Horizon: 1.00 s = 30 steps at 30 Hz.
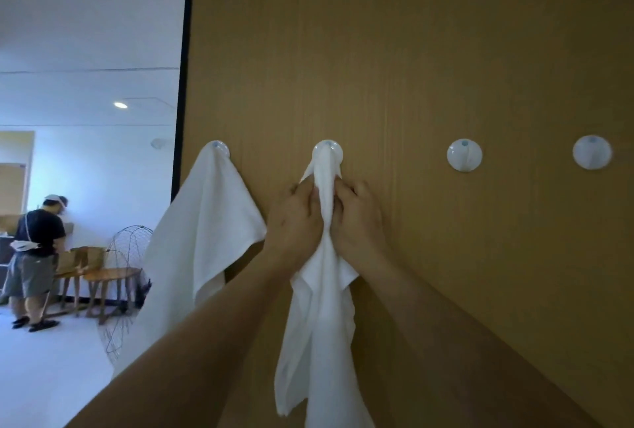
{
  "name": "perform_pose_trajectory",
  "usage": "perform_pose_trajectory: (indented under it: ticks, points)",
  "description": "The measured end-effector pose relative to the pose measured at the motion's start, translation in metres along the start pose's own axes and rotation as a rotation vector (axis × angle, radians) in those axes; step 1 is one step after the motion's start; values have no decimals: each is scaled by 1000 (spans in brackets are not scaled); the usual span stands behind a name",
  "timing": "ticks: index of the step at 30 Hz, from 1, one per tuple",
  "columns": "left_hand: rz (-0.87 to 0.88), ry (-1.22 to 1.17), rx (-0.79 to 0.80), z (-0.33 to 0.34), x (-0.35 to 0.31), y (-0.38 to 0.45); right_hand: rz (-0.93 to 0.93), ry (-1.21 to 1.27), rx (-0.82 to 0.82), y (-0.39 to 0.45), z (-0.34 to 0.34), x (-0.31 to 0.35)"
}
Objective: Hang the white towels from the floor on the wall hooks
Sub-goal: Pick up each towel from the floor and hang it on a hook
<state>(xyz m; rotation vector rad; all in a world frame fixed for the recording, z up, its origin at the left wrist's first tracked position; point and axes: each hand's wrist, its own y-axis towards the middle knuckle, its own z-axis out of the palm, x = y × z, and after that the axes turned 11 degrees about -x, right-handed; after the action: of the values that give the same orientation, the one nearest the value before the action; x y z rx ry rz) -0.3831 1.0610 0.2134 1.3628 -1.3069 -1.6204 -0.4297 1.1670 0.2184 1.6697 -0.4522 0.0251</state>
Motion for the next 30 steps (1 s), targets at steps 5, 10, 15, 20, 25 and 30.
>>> perform_pose_trajectory:
  ticks: [5,10,15,20,25,30]
  points:
    - [-416,-362,123,-13,-1,-34,490,351,-6,-30,1,25]
    - [-526,-399,286,-41,3,-43,708,209,50,-50,-1,46]
    - [-296,-259,328,-79,25,-61,653,-150,14,-78,-19,70]
    - [-106,-191,306,-107,25,-72,595,-371,-62,-115,-42,103]
    - [-17,-326,390,-136,-6,-102,458,-660,40,-149,-91,148]
    - [44,-420,524,-161,-78,-154,426,-1030,70,-198,-178,202]
